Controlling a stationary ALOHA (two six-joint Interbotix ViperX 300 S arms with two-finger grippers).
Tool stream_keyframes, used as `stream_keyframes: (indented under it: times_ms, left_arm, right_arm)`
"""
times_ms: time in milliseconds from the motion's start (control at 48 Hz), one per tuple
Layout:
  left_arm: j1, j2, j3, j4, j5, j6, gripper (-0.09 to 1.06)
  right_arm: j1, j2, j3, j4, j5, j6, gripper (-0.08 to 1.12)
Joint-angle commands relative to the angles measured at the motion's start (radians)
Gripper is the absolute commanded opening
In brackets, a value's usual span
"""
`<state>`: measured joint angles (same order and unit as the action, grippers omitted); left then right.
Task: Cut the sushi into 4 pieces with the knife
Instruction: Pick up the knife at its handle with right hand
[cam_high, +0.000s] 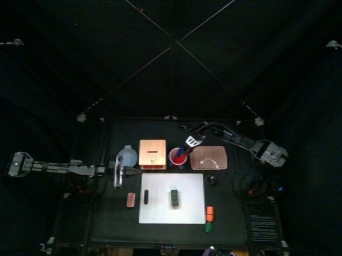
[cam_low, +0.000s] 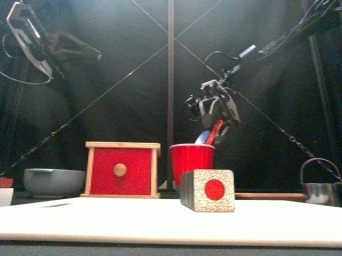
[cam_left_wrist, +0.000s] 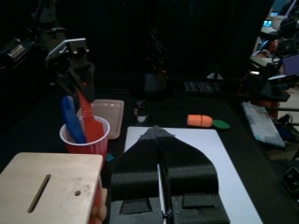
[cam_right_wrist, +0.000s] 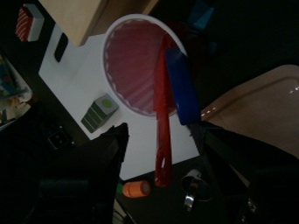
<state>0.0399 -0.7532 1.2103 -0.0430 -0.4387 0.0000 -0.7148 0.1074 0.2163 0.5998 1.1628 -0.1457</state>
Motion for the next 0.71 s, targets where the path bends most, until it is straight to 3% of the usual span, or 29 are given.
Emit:
stream_keyframes:
  times_ms: [21,312,708]
  left_arm:
    - [0.003,0.002,-0.011,-0.003,-0.008,0.000,0.02]
    - [0.003,0.002,-0.008,-0.003,-0.009,0.000,0.02]
    - [0.003,0.002,-0.006,-0.003,-0.009,0.000,0.02]
  right_arm:
    - [0.000,-0.017,-0.028,0.005,-0.002,-0.003,0.87]
    - [0.002,-0.015,-0.029,-0.009,0.003,0.002,0.54]
    - [0.009,-0.015,-0.044,-0.023,0.006,0.012,0.45]
